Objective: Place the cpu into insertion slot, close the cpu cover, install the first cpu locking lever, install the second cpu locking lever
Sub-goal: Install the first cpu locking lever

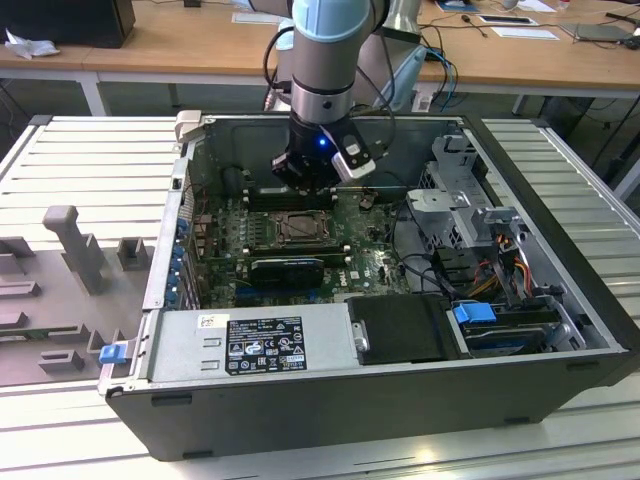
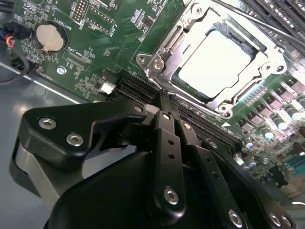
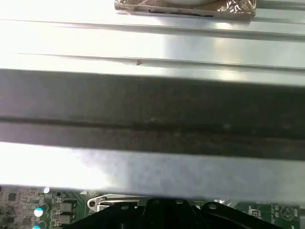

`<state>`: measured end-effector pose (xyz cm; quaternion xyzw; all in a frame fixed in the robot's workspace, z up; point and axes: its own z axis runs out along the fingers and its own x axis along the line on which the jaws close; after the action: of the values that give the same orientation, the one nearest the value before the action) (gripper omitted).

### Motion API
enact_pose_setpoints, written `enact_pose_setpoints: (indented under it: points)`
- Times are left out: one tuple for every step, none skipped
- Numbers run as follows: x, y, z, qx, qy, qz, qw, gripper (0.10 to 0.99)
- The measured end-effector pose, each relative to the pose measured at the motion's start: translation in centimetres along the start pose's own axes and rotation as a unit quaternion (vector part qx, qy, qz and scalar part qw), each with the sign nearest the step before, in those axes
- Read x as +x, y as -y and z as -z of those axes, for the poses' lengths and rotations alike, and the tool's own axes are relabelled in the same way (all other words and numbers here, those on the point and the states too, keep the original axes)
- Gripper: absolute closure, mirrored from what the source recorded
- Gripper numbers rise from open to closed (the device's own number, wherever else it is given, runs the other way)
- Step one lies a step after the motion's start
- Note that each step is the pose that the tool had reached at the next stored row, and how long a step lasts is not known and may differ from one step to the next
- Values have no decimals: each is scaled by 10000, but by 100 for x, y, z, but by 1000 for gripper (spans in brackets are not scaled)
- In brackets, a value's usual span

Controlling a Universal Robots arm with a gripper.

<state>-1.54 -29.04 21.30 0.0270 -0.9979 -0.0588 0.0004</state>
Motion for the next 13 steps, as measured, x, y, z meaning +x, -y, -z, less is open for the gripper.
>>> enact_pose_setpoints:
  points:
    - [0,-1,4,1,1,0,10000,980]
    - [1,4,5,2,1,-1,10000,980]
    - [1,14,6,2,1,-1,10000,980]
    - [2,25,8,2,0,-1,10000,980]
    - [2,34,9,2,0,-1,10000,980]
    - [3,41,10,2,0,-1,10000,980]
    - [3,48,11,2,0,-1,10000,980]
    - [3,52,11,2,0,-1,10000,980]
    - [4,55,12,2,0,-1,10000,980]
    - [4,58,12,2,0,-1,10000,980]
    - [4,62,12,2,1,-1,10000,980]
    - [4,65,12,1,1,-1,10000,980]
    - [4,66,12,2,1,-1,10000,980]
